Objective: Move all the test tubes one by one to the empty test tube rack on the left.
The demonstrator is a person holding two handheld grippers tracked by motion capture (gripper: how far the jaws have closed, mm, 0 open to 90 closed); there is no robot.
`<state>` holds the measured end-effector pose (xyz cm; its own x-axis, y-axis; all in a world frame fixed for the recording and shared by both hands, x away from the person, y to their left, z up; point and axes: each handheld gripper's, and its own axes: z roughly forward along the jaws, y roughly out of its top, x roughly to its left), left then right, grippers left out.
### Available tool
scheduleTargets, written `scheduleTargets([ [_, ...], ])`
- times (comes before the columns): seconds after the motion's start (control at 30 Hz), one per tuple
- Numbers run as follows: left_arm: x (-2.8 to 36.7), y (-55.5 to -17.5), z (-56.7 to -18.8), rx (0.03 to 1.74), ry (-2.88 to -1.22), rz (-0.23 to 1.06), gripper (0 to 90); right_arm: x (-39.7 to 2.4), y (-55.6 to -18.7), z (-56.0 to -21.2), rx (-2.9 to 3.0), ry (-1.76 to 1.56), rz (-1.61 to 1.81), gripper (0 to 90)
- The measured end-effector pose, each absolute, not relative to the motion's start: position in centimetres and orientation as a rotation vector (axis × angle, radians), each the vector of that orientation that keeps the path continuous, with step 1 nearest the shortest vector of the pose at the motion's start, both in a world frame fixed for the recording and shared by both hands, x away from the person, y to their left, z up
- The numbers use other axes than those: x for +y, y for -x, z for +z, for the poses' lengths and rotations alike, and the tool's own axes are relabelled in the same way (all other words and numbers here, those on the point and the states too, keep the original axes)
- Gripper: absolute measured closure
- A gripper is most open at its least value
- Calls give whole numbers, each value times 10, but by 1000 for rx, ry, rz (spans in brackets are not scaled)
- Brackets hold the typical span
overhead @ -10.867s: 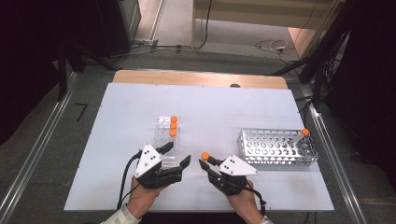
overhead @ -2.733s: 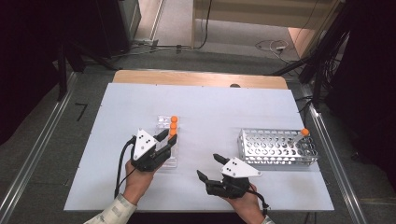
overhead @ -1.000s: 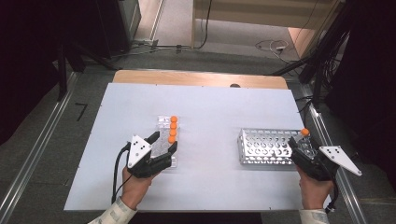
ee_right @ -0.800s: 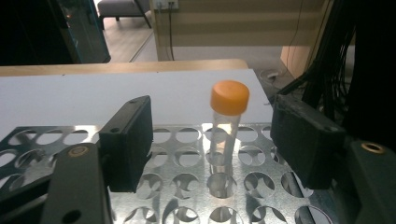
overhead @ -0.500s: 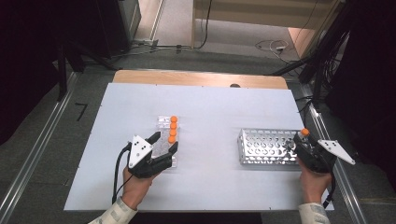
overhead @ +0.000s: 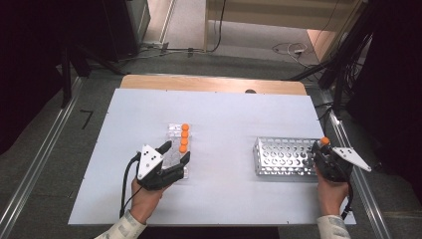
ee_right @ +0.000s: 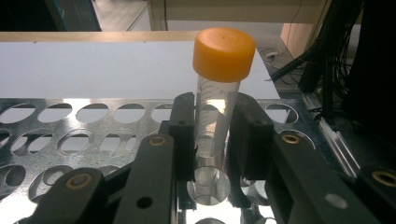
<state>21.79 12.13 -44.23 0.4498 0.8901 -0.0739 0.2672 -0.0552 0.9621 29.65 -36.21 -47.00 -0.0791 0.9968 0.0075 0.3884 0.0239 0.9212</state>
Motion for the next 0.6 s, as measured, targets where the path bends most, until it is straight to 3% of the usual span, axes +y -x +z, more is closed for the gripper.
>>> scheduleTargets([
  [0.6, 120, -218, -443, 1034, -1592, 691, 268, -361, -274, -434, 1435, -1369, 1140, 717],
])
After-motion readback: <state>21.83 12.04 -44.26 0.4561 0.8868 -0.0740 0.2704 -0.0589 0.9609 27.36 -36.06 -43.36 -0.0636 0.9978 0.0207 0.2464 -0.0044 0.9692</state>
